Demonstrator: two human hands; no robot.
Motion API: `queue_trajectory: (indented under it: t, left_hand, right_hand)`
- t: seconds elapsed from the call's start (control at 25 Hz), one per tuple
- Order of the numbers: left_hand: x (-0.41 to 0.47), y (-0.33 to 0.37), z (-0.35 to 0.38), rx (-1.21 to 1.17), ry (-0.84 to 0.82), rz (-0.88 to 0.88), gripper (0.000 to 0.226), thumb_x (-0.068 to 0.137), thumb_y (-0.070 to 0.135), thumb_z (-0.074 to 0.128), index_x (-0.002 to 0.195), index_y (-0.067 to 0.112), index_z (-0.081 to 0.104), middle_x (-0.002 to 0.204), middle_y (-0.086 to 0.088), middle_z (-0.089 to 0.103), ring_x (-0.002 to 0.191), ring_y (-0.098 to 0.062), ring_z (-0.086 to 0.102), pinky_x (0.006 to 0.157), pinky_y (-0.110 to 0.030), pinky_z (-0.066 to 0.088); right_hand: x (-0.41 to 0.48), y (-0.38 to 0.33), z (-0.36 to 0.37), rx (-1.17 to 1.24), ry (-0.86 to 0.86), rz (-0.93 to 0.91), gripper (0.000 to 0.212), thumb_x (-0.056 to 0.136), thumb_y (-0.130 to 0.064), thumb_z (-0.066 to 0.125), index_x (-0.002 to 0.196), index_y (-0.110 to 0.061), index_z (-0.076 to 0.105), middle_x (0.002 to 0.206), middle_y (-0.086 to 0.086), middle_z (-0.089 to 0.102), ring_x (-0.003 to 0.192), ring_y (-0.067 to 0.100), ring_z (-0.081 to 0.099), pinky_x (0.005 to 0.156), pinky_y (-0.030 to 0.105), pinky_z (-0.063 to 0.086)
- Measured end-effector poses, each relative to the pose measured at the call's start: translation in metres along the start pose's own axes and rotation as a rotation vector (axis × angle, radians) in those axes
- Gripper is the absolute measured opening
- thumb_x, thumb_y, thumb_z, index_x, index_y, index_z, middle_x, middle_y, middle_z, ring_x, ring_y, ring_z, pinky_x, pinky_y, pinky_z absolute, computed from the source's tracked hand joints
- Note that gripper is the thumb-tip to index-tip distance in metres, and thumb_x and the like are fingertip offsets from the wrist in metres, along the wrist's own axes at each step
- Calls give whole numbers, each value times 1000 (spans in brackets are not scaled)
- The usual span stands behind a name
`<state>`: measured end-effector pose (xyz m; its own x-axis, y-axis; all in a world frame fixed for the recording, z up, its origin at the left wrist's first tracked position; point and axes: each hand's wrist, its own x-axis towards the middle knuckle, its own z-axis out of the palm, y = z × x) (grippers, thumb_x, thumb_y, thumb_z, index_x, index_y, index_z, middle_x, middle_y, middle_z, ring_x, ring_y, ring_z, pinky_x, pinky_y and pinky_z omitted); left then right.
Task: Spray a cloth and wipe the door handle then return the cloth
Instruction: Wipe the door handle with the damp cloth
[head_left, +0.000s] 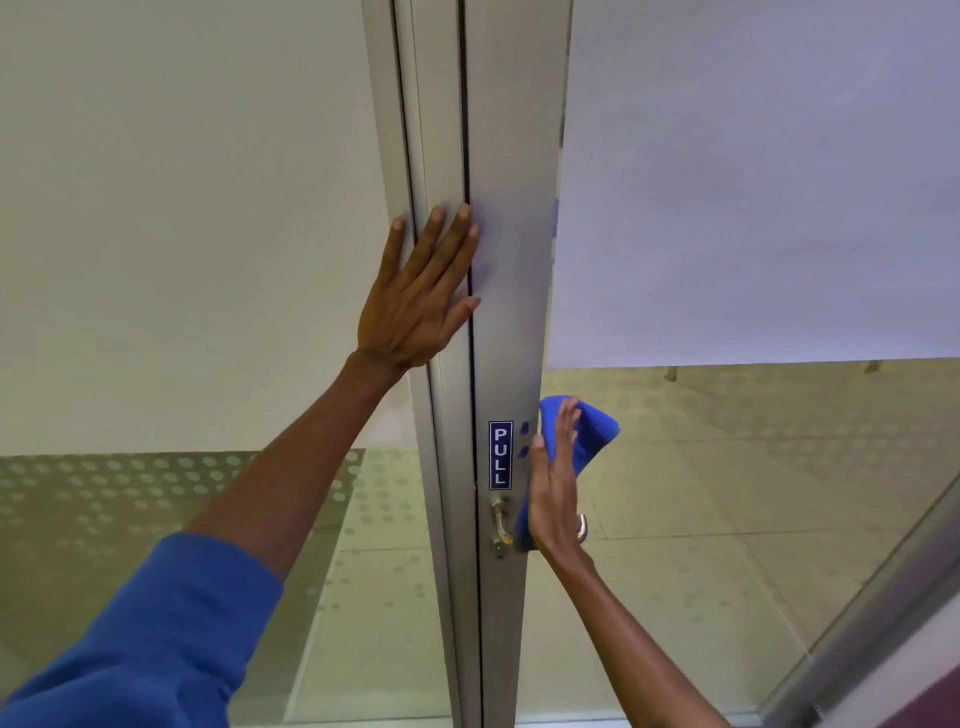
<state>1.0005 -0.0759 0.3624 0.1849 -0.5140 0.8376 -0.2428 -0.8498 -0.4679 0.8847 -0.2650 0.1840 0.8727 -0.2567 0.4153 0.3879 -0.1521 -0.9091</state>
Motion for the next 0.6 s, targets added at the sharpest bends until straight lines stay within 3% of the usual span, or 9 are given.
queue_trajectory:
  t: [0.2,0.4,0.6]
  left_hand:
    - [0,1,0,3,15,11,75,109,56,26,166,15,-1,172,-11,19,162,-21,-14,132,-47,-14]
    - [1,1,-1,9,22,10,77,109,57,28,166,15,-1,171,-12,22,161,-20,-11,132,-47,-12]
    - [2,0,0,20,9,2,79,107,60,28,166,15,-1,171,-12,20,161,-21,-11,131,-47,-13]
  right_hand:
    - [10,35,11,-262,-165,-267,62,110,-43,29,160,-41,-7,171,-19,-9,159,13,-7,129,31,-7]
    - [30,48,-8,-789,-390,-513,62,109,-47,14,160,-32,-18,168,-17,-23,157,8,-17,126,29,-16]
    - [58,44,-43,-1032,-619,-689,64,110,-45,19,160,-28,-18,169,-10,-19,155,6,-21,124,27,-21]
